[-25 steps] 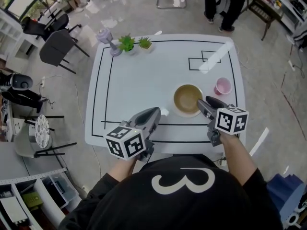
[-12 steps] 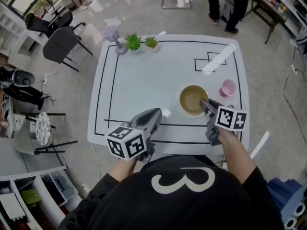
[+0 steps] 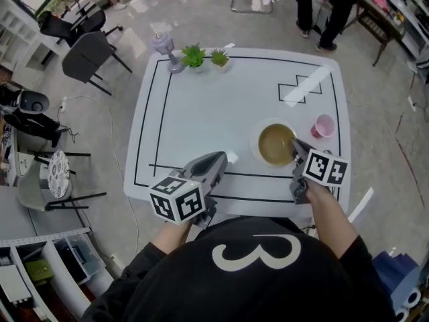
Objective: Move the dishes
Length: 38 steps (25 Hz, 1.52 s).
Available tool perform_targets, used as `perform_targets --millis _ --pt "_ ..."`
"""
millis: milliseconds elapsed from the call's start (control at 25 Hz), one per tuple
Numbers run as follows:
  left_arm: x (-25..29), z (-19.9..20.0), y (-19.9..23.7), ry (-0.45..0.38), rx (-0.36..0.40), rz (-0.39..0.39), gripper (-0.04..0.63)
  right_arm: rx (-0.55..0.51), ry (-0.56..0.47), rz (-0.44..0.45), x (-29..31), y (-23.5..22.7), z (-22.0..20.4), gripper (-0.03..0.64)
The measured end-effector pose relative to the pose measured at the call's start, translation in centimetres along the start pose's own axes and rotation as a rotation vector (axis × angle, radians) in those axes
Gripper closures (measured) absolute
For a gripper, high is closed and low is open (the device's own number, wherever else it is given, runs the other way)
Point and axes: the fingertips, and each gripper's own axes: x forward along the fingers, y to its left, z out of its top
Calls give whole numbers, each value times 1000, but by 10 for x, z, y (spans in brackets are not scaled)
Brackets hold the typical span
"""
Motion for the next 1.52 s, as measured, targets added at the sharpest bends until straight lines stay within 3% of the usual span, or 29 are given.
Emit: perform_targets --millis 640,1080,1520 --pt "-40 9 11 -82 -40 31 594 -111 10 122 -4 80 15 606" --pt "-79 -5 30 -122 -82 120 594 -205 138 203 26 124 -36 606" --pt "-117 -17 61 -187 -116 255 594 -249 235 221 69 132 -76 600"
